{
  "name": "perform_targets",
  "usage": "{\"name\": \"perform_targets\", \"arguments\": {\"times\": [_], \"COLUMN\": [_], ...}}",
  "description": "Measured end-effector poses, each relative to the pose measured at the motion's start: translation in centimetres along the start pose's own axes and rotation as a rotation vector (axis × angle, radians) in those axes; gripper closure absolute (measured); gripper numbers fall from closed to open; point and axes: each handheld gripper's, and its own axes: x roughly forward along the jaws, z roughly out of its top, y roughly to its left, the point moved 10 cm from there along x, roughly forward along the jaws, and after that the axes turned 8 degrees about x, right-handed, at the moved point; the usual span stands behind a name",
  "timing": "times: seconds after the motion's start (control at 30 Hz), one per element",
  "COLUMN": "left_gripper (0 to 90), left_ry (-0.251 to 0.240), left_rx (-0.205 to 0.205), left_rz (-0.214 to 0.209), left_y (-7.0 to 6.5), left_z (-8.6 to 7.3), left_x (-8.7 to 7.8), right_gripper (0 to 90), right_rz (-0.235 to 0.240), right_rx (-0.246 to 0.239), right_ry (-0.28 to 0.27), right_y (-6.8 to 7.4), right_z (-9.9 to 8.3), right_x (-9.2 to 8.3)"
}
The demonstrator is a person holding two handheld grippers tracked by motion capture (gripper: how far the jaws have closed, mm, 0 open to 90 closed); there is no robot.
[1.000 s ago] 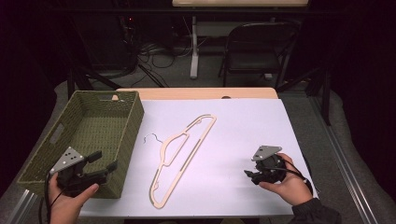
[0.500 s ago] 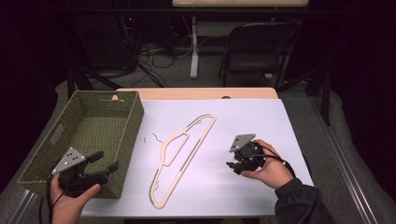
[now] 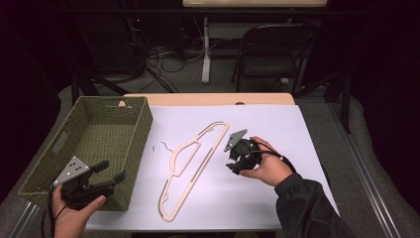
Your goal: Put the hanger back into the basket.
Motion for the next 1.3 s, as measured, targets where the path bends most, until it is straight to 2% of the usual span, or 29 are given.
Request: {"name": "perform_targets", "arguments": {"times": [0.27, 0.33, 0.43, 0.5, 0.57, 0.67, 0.73, 0.77, 0.8, 0.9, 1.03, 1.3], "left_gripper": [26.7, 26.7, 26.7, 26.7, 26.7, 26.7, 26.7, 26.7, 26.7, 26.7, 26.7, 26.7], "left_ry": [0.0, 0.0, 0.0, 0.0, 0.001, 0.001, -0.001, -0.002, -0.001, -0.007, -0.007, -0.001], "left_rx": [-0.001, -0.001, -0.001, 0.0, -0.001, 0.0, -0.001, -0.001, -0.001, -0.003, -0.003, -0.019], "left_rz": [0.0, 0.0, -0.001, -0.003, -0.004, -0.005, -0.005, -0.004, -0.004, -0.002, 0.001, 0.025], "left_y": [0.0, 0.0, 0.0, 0.0, 0.0, -0.1, -0.1, 0.0, 0.0, 0.0, 0.1, 0.3], "left_z": [0.0, 0.0, 0.0, 0.0, 0.0, 0.0, 0.0, 0.0, 0.0, 0.1, 0.0, -0.7], "left_x": [0.0, 0.0, 0.0, 0.0, 0.0, 0.0, 0.0, 0.0, -0.1, -0.2, -0.4, -1.3], "right_gripper": [44.1, 44.5, 44.5, 44.5, 44.5, 43.7, 42.9, 41.5, 41.5, 39.2, 38.9, 37.4], "right_rz": [0.026, 0.021, 0.025, 0.035, 0.041, 0.065, 0.091, 0.096, 0.096, 0.124, 0.144, 0.219], "right_rx": [-0.042, -0.08, -0.108, -0.107, -0.118, -0.145, -0.176, -0.192, -0.192, -0.244, -0.258, -0.264], "right_ry": [0.066, 0.09, 0.108, 0.104, 0.124, 0.117, 0.108, 0.117, 0.117, 0.14, 0.135, 0.128], "right_y": [0.2, 0.1, 0.0, 0.0, 0.0, 0.2, 0.6, 0.8, 0.8, 1.4, 1.9, 3.0], "right_z": [1.2, 1.7, 2.2, 2.7, 3.1, 3.7, 4.0, 4.0, 4.0, 3.9, 4.0, 4.3], "right_x": [0.9, 1.0, 1.1, 1.2, 1.4, 2.1, 2.8, 3.7, 3.7, 5.5, 6.4, 9.1]}}
